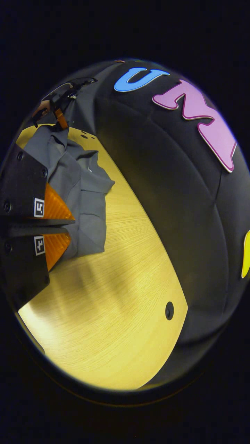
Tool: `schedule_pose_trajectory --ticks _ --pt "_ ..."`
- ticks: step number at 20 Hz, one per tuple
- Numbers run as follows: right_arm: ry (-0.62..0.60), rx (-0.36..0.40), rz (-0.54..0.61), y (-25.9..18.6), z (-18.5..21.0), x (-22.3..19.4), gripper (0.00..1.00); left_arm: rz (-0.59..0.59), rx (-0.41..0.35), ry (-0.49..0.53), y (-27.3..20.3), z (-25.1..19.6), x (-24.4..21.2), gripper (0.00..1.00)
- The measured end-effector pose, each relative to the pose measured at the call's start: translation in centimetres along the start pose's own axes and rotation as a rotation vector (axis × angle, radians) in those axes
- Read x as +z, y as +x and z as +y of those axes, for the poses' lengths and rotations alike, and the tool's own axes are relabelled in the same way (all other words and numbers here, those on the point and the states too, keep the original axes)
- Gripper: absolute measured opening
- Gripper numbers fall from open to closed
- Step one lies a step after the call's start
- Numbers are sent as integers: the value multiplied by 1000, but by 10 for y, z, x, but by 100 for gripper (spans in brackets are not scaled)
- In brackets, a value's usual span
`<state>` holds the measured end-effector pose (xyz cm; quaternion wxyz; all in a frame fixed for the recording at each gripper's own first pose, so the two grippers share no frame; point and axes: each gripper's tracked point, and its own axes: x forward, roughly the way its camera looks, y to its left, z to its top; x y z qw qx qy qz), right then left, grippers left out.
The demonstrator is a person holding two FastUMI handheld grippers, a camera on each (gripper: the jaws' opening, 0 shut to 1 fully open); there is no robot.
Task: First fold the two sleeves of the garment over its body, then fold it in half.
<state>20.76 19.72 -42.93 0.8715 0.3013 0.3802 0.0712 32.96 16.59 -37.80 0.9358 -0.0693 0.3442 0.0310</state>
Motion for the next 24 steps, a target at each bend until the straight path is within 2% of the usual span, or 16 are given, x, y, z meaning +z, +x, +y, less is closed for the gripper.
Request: schedule_pose_trajectory --ticks 4,5,7,9,10,12,13,16,17,18,24 --pt "-1 -10 -1 -1 1 0 9 7 9 11 2 -4 -3 6" --pt "-1 -12 0 -5 1 1 12 9 3 3 1 -8 -4 9" --pt "-4 -17 1 -8 4 2 19 16 -15 -9 -5 -13 -6 22" --pt "-6 1 -1 -16 12 3 43 19 -32 -6 -14 -18 -7 44" --pt "-11 7 -3 -23 15 5 58 16 -39 -3 -20 -21 -6 64" --pt "-34 -2 -30 -40 16 15 90 1 -49 -6 -38 -27 -2 72" --pt "-39 -1 -41 -50 17 20 90 -13 -61 -15 -49 -30 0 82" --pt "-54 -2 -80 -92 22 32 90 -51 -118 -61 -91 -45 9 90" --pt "-72 -8 -91 -106 23 34 90 -67 -140 -74 -107 -49 11 85" --pt "-93 -5 -105 -122 26 35 90 -84 -154 -78 -124 -52 12 92" --pt "-189 81 -106 -209 57 7 90 -139 -186 -55 -217 -50 0 92"
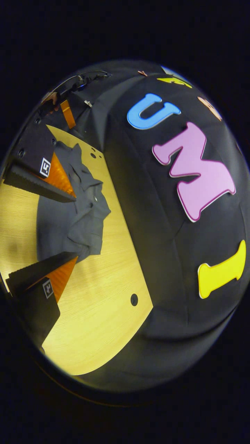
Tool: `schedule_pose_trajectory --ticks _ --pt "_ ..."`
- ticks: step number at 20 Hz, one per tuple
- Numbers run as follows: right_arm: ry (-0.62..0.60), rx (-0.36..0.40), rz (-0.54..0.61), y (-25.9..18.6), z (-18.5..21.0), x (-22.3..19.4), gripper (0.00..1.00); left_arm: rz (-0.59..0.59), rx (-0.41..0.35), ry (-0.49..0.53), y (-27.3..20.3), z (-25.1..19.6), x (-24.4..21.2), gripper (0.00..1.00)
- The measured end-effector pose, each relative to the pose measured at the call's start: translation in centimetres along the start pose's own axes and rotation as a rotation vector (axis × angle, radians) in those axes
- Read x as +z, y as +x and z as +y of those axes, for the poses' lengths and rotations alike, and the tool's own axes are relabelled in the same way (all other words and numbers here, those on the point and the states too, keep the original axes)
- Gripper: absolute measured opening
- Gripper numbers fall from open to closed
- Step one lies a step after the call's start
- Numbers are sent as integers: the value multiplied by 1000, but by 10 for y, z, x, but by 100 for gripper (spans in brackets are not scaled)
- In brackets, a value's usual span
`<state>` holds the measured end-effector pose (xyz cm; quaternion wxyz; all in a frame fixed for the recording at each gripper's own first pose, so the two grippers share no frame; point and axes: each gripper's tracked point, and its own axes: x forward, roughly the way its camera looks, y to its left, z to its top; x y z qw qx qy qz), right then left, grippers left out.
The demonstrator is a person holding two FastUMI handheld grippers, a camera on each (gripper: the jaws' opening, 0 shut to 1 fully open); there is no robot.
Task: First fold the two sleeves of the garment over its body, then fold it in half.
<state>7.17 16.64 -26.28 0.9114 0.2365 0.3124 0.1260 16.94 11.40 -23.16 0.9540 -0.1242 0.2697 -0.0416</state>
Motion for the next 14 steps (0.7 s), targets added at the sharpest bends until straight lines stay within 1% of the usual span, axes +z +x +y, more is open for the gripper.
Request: schedule_pose_trajectory --ticks 3,5,7,10,14 --pt "-15 50 20 -36 21 -19 90 -18 -39 -1 -39 -11 -7 91" --pt "-22 73 20 -55 32 -26 90 -24 -62 -19 -61 -19 -14 92" --pt "-30 95 23 -72 45 -35 90 -33 -101 -40 -83 -32 -22 91" --pt "-82 108 32 -93 56 -51 90 -18 -103 -29 -109 -37 -40 91" --pt "-120 105 48 -109 63 -69 91 51 -101 -31 -126 -48 -72 92"
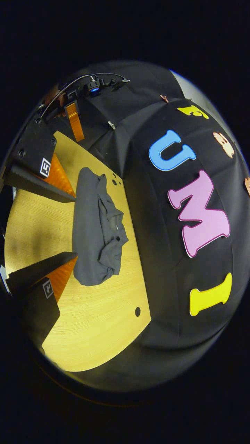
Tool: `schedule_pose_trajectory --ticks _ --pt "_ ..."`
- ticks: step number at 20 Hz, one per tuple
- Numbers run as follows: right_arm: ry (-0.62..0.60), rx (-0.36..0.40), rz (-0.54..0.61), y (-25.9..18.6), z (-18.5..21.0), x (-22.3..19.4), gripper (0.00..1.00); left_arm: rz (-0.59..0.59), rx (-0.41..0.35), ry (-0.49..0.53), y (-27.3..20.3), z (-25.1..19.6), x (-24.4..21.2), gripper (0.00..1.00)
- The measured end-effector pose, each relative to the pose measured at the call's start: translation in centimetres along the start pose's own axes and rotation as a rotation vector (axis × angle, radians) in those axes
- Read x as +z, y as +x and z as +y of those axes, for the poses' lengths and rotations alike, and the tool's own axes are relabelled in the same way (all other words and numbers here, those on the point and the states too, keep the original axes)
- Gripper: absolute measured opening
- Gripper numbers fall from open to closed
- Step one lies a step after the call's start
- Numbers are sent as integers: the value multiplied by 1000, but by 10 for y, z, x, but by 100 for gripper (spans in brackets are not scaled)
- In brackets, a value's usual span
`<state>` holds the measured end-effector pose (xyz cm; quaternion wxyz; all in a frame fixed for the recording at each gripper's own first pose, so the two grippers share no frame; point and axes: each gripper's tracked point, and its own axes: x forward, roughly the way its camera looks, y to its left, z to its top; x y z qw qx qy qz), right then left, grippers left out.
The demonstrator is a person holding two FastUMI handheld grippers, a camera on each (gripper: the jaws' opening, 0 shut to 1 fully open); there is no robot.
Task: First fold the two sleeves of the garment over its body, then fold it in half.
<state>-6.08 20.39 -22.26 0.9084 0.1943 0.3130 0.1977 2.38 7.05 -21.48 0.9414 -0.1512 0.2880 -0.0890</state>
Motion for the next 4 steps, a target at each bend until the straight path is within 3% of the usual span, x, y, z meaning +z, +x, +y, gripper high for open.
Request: schedule_pose_trajectory --ticks 4 --pt "9 -21 15 6 -1 -15 90 52 34 33 -1 1 -20 91"
